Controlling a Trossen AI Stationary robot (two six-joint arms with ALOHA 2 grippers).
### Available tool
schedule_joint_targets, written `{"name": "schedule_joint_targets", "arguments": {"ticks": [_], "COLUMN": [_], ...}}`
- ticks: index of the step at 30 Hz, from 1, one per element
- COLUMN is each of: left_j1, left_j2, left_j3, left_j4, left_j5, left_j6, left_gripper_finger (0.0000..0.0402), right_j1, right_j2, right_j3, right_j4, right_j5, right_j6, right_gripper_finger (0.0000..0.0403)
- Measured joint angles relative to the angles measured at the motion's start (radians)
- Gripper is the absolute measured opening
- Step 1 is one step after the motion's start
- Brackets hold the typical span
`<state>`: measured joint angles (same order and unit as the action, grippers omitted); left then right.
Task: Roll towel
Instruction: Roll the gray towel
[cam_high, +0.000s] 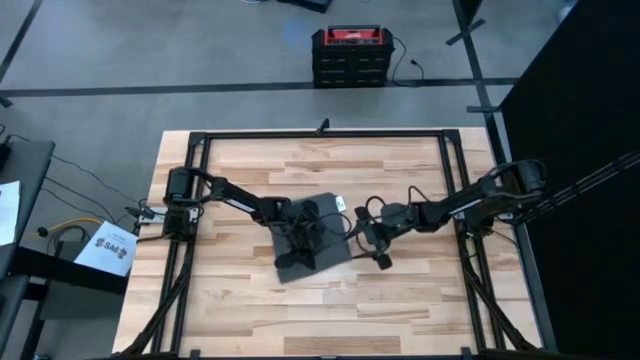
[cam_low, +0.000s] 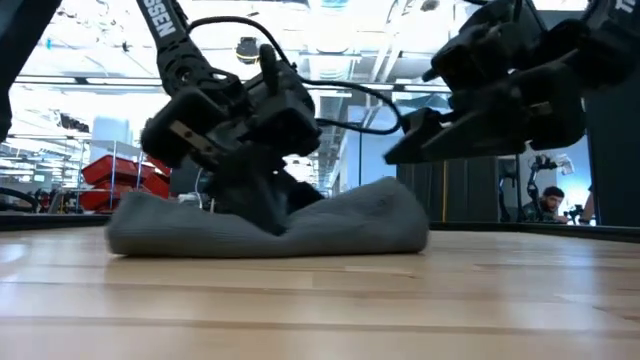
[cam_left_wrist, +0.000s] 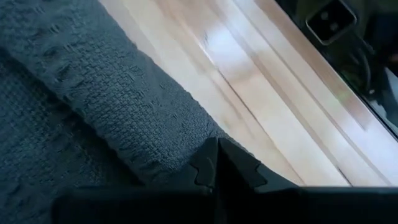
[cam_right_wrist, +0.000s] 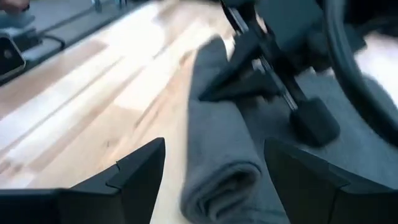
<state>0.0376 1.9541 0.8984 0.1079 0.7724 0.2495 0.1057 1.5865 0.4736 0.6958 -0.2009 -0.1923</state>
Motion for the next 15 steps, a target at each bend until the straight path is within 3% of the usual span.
{"name": "schedule_joint_targets", "arguments": {"ticks": [3, 7, 15], "left_j1": [-0.001, -0.005, -0.006], "left_j2": [-0.031, -0.034, -0.034], "left_j3": [-0.003, -0.002, -0.002], "left_j4": [-0.053, -0.058, -0.054], "left_j5": [-0.008, -0.020, -0.042], "left_j6": [0.031, 0.040, 0.006], "left_gripper_finger": [0.0000, 0.0000, 0.0000], "right_j1": [0.010, 0.006, 0.005], "right_j2": [0.101, 0.212, 0.253], "right_j3": [0.011, 0.067, 0.098], "right_j4": [0.146, 0.173, 0.164], "right_j5": [0.004, 0.019, 0.057], "right_j6": [-0.059, -0.144, -0.261], "right_gripper_finger": [0.0263, 0.0263, 0.0260]}}
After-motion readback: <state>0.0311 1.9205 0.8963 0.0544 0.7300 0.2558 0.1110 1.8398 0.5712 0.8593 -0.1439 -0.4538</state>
